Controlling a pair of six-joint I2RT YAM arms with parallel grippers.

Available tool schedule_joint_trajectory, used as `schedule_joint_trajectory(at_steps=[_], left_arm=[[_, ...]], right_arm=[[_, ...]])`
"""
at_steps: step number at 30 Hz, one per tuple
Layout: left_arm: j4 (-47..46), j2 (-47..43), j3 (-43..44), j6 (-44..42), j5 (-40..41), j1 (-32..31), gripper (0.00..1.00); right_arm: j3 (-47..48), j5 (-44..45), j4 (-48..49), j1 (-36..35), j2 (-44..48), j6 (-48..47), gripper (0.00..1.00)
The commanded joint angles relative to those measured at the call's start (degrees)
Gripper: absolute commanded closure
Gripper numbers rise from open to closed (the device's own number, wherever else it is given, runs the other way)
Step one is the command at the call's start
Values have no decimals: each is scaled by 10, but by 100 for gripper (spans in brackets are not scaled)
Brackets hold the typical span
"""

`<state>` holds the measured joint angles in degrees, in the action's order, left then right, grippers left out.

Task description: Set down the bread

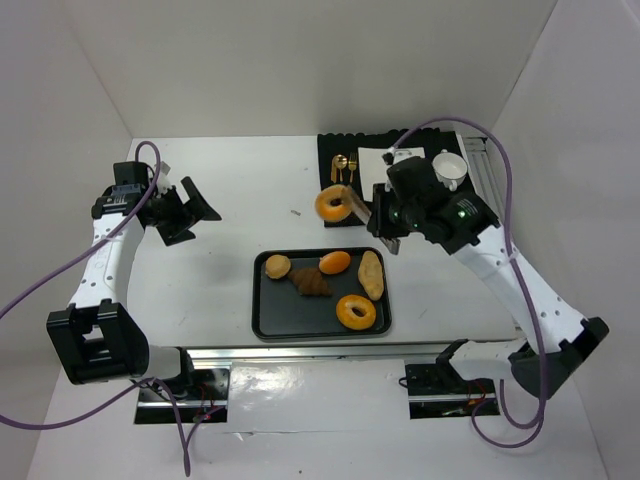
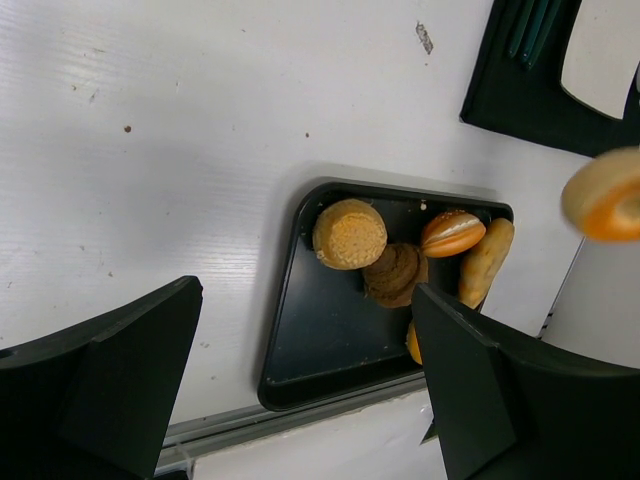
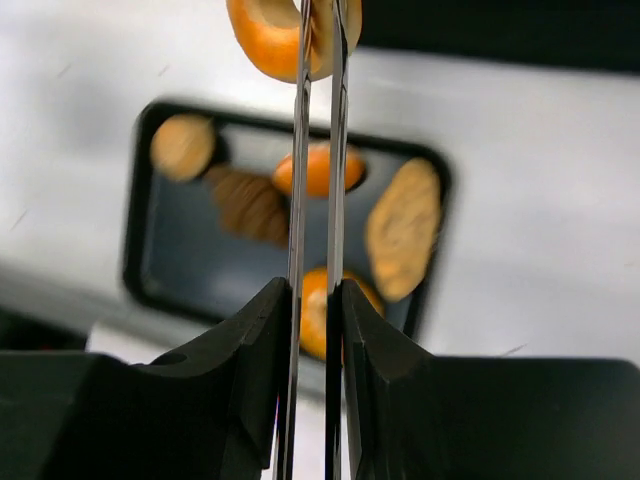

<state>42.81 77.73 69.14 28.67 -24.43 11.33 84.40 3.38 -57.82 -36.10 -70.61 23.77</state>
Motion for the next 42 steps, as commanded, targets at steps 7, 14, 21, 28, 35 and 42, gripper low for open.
schedule_joint_trajectory(at_steps=[7,14,21,28,35,42], left_arm=[[-8,-14,10,-6,-20,2,0],[-8,-14,10,-1,-20,2,0],[-13,-7,10,-1,-20,2,0],[-13,-2,10,-1,-15,2,0],[-13,-7,10,-6,-15,2,0],[-8,-13,10,-6,-15,2,0]], right_arm=[[2,38,275,212,-114,-32,85],[-37,-120,378,345,-200,-13,85],[-66,-145,432,370,-237,13,85],[-88,-158,457,370,-264,29,84],[-79,-145,441,365,-277,29,49],[-68,-86,400,364,-195,6,46]])
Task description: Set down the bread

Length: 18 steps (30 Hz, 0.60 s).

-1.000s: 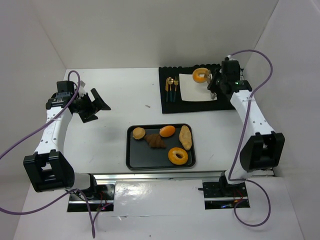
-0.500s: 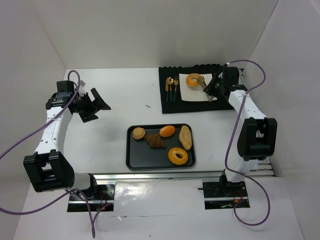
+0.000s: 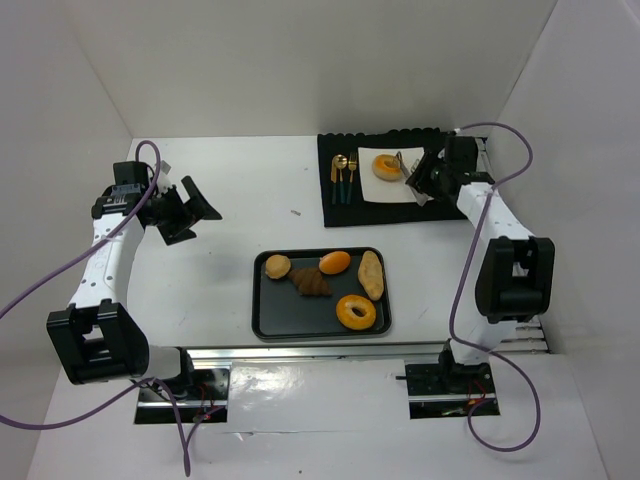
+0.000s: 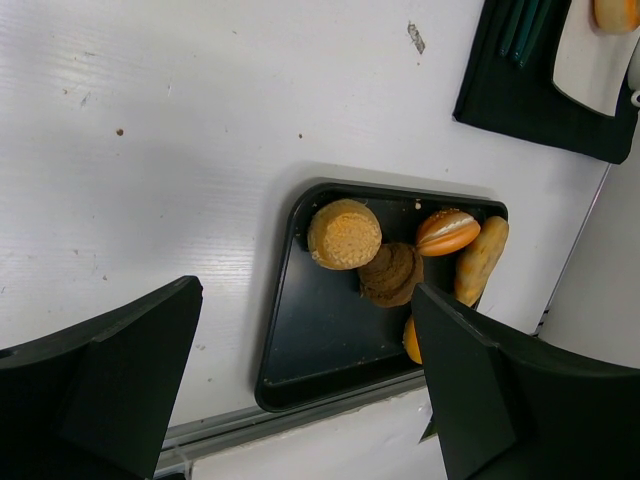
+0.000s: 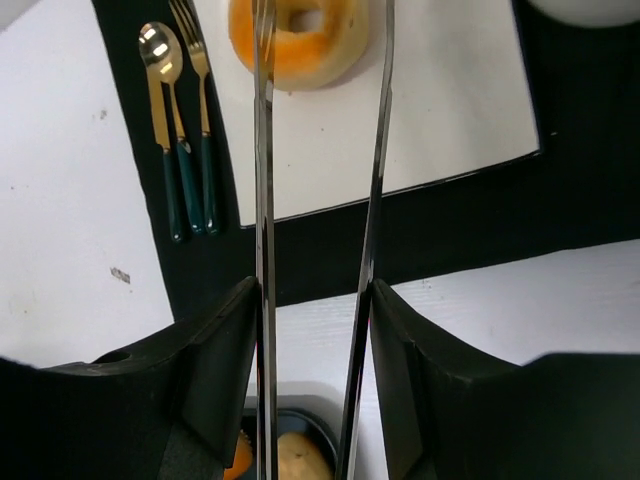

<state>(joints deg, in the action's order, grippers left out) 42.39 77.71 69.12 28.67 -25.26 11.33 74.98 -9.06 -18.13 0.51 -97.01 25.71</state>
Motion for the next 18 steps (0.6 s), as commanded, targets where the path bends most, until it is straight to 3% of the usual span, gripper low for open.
schedule_joint_trajectory(at_steps=[1,5,8,12,18], left_arm=[[-4,-12,5,-6,-7,2,0],[-9,-18,5,-6,-7,2,0],[-9,-18,0,-6,-7,2,0],[-9,-18,0,-1,-7,2,0],[-14,-12,-6,-1,-7,2,0]], right_arm=[[26,46,-2,-2,94,-20,46],[7,62,-51,-13,163,-57,46],[-21,26,-125,-38,226,-103,47],[-88,-40,-237,-117,312,-131,47],[-163,-106,-287,-256,407,-105,47]])
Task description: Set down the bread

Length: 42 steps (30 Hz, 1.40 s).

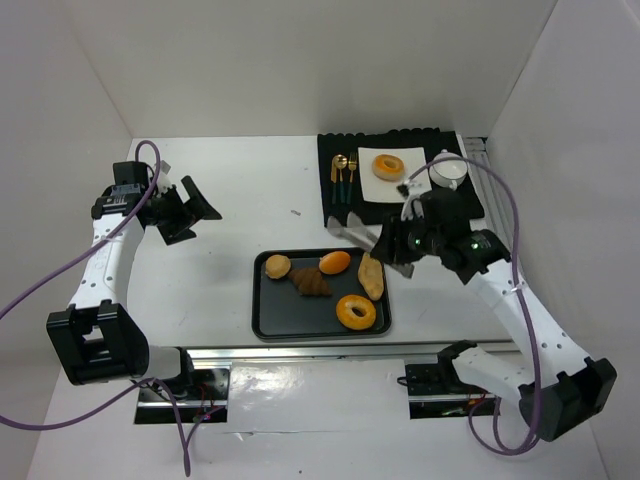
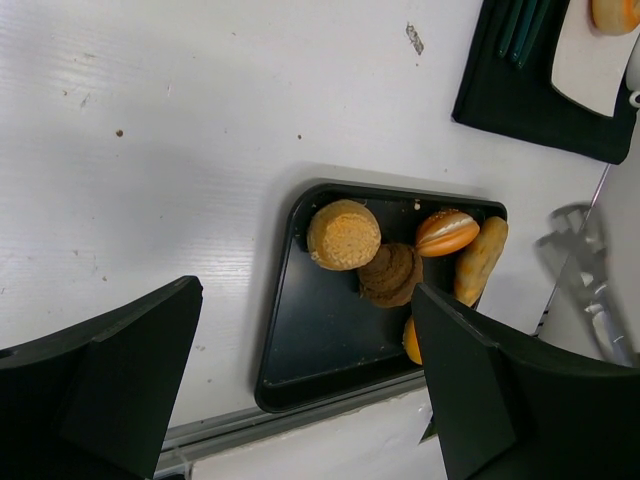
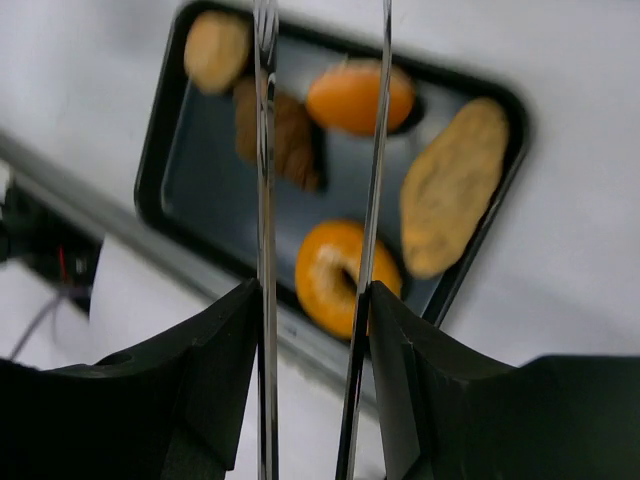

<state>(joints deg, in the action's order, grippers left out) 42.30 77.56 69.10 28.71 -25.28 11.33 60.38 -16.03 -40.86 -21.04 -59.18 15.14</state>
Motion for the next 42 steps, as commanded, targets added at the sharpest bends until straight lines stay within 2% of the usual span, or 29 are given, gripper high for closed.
schedule_joint_trajectory(at_steps=[1,5,11,15,16,22,35,42], left_arm=[[-13,-11,-6,-1,-7,2,0],[-13,-16,-6,-1,-7,2,0],[-13,-16,-6,-1,-1,2,0],[-13,-16,-6,4,-1,2,0],[-13,-16,-6,4,-1,2,0],[-8,-16,-6,4,5,2,0],[-8,-16,-12,-1,10,2,0],[-8,-21,-12,-1,5,2,0]], right_arm=[[-24,-37,-70,-53,29,1,47],[-18,-44,-101,-102,20,-5,47],[-11,3,-88,-186,-17,0,47],[5,34,-88,-221,-38,0,45],[5,48,-88,-229,-45,0,41],[22,92,-83,-255,-82,0,40],[33,92,-13,-279,-153,-17,38],[57,90,-41,-284,-142,-17,51]])
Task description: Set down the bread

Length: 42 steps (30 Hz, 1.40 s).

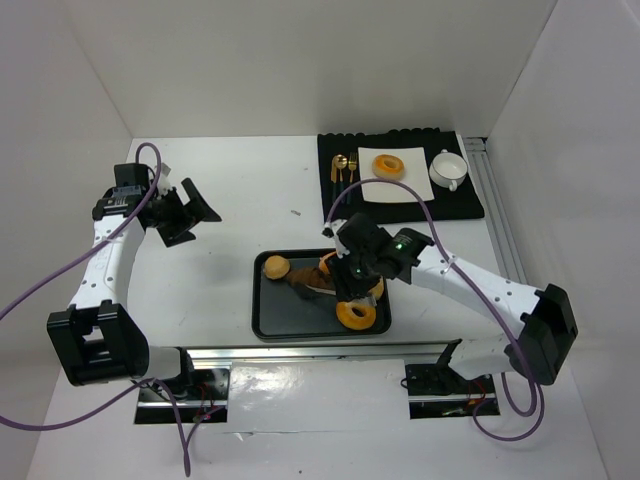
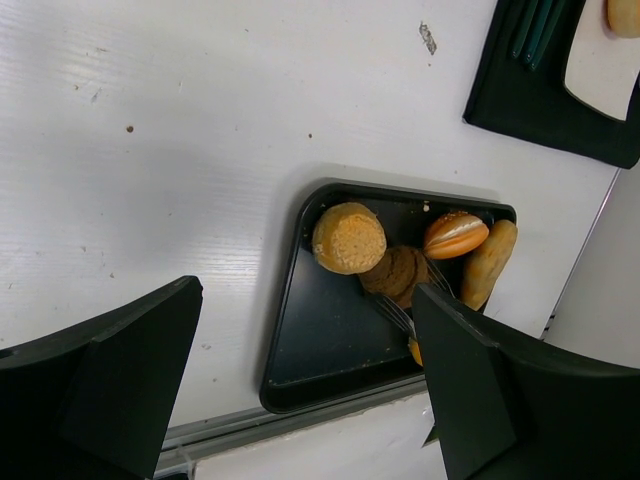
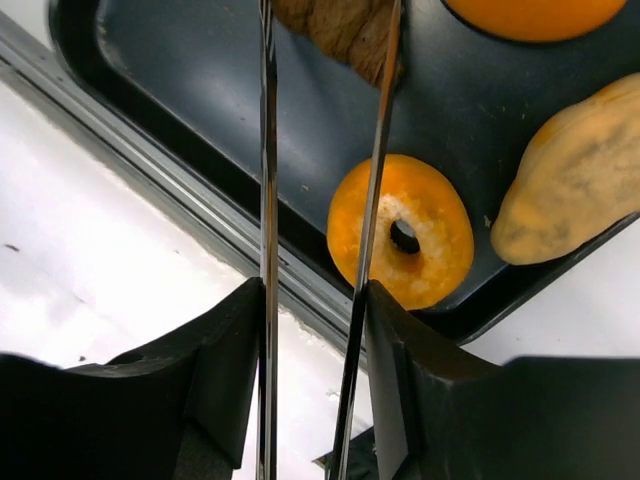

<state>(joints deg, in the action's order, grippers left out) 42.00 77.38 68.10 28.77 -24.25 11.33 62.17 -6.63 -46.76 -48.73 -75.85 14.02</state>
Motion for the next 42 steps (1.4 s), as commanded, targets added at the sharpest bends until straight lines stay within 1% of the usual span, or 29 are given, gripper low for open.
schedule_joint_trajectory(at_steps=[1,3,7,8,10,12,14,15,16,17,18,19,20,21,22,23,25,26,28,30,32,36,40,42], left_arm=[[-5,-20,-2,-2,-5,2,0],[-5,-20,-2,-2,-5,2,0],[-5,-20,-2,-2,-5,2,0],[-5,-20,-2,-2,-5,2,0],[-5,-20,-7,-2,-5,2,0],[-10,-20,-7,-2,-5,2,0],[-10,-20,-7,-2,-11,2,0],[-10,-15,-7,-2,-11,2,0],[-10,-14,-7,-2,-11,2,0],[-10,-14,-7,-2,-11,2,0],[-10,-14,-7,-2,-11,2,0],[-10,-20,-7,-2,-11,2,0],[-10,-20,-7,-2,-11,2,0],[-10,-20,-7,-2,-16,2,0],[-10,-20,-7,-2,-16,2,0],[-10,-20,-7,-2,-21,2,0],[-10,-20,-7,-2,-28,2,0],[-10,-20,-7,-2,-28,2,0],[-10,-20,-2,-2,-28,2,0],[-10,-20,-2,-2,-28,2,0],[-10,-14,-2,-2,-28,2,0],[-10,-7,4,-2,-28,2,0],[-10,-2,4,-2,-28,2,0],[-10,3,4,-2,-28,2,0]], right_arm=[[48,-4,11,-8,31,-6,54],[58,-9,-21,-8,49,-6,58],[90,8,-99,-1,77,-6,59],[103,19,-129,-1,83,-6,59],[118,49,-155,14,96,0,59],[145,75,-169,24,105,5,59],[160,131,-163,43,120,18,59],[174,161,-153,53,120,33,59],[174,210,-143,78,120,33,59],[174,232,-130,94,120,39,59],[174,248,-93,114,120,39,59],[167,248,-67,136,120,39,59],[159,242,-41,187,112,39,59],[140,232,-13,216,106,39,59],[129,212,45,246,97,31,59],[119,166,74,313,76,31,59],[102,111,154,373,51,26,59],[102,95,174,406,24,34,59],[108,108,209,420,-4,39,59],[117,123,216,430,-43,44,59],[117,123,243,436,-61,52,58],[124,123,252,442,-108,58,58],[111,142,278,442,-115,70,57],[89,147,299,447,-120,85,57]])
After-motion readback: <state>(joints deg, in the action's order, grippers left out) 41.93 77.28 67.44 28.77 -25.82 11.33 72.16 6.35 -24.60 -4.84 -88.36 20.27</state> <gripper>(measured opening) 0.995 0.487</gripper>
